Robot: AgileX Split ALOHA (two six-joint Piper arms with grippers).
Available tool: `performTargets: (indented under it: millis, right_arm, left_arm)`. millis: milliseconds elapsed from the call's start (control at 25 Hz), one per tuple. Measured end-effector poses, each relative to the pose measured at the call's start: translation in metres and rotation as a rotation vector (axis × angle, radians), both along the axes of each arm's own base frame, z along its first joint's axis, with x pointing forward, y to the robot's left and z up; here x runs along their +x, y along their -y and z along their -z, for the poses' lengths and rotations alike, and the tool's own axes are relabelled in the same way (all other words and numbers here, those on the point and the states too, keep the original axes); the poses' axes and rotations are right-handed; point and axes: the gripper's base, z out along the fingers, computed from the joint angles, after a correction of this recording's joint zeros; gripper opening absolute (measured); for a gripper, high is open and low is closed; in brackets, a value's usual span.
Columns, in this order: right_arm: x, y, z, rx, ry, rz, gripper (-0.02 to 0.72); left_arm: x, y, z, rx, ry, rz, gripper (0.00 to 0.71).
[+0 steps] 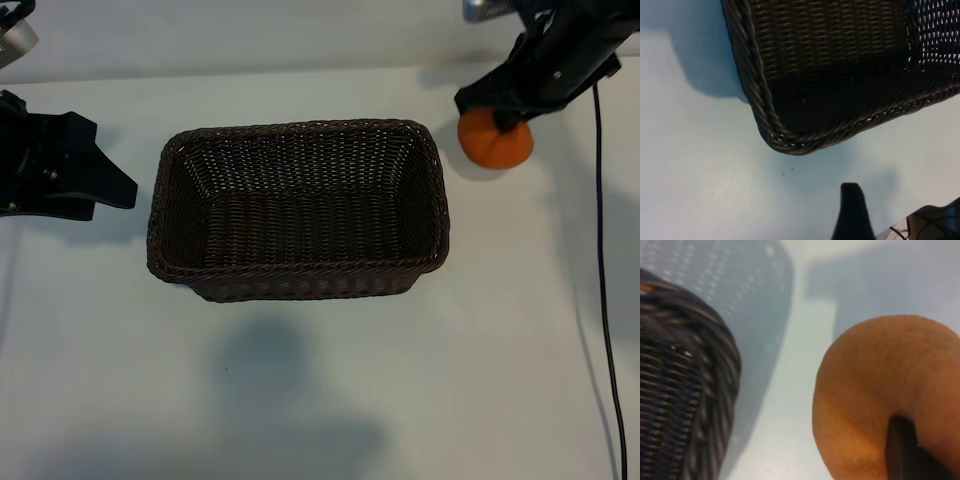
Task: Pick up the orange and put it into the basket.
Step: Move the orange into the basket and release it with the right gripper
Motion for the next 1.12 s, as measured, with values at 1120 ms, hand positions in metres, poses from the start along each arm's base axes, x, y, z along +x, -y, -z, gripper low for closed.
performTargets:
  millis: [1120]
  right_arm:
    - [-0.056, 0.005, -0.077, 0.002, -0.068, -0.049, 0.047]
  left_arm:
    - [0.0, 0.0, 0.0, 0.0, -0.001, 0.001, 0.542]
